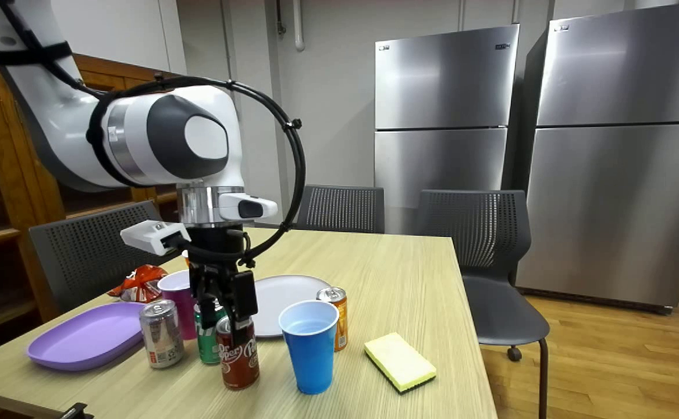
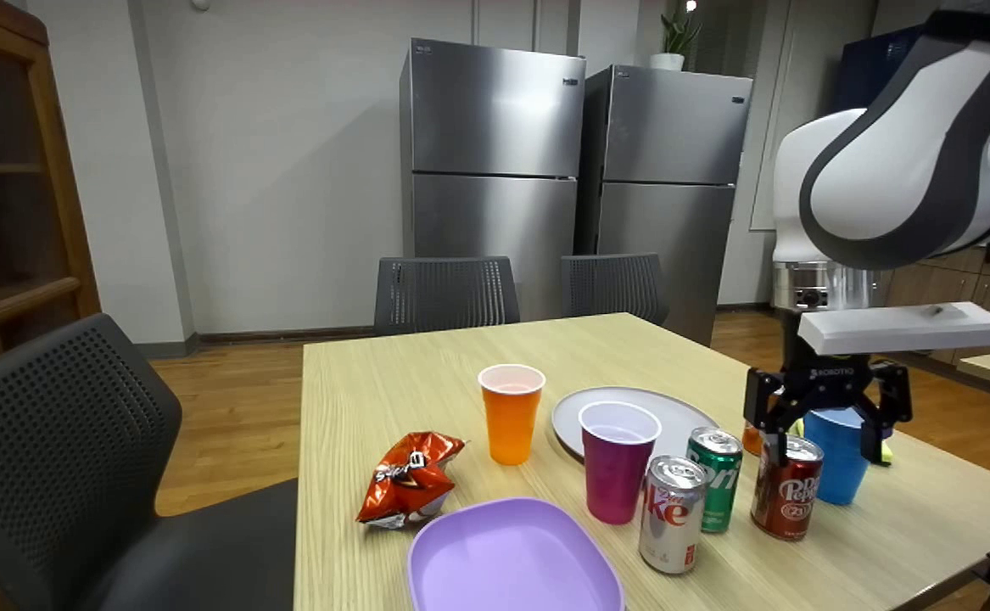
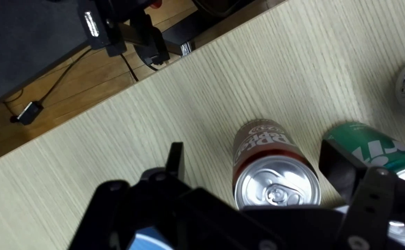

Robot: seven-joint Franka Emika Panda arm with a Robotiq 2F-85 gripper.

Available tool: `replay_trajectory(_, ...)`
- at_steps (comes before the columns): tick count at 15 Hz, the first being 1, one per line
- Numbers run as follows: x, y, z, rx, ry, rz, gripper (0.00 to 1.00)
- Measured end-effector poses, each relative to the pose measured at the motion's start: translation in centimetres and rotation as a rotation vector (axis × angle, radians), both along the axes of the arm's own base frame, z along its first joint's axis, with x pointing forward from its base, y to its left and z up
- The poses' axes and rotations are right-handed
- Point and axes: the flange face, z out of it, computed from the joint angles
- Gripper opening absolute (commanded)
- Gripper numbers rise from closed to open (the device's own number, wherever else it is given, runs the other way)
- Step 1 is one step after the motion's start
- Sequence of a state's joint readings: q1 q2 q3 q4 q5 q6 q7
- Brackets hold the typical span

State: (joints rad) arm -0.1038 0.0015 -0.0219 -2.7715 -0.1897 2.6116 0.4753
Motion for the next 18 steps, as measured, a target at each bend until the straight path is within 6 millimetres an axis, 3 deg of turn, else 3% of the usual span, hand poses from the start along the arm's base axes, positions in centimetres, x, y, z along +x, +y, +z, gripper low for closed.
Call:
replay_trajectory(11, 2.0, 0.1, -1.6, -0.013, -0.019, -0.08, 1.0)
replay_trajectory(12, 2.2, 0.0, -1.7, -0.015, -0.02, -0.085, 0.75)
replay_trajectory(14, 2.6, -0.1, -1.8, -0.018, -0.024, -0.092, 0.66)
replay_trajectory(17, 3.0, -0.1, -1.7, -0.02, -0.029, -0.094, 0.41)
replay_trajectory(18, 3.0, -0.1, -1.7, -0.021, -0.028, -0.095, 0.4)
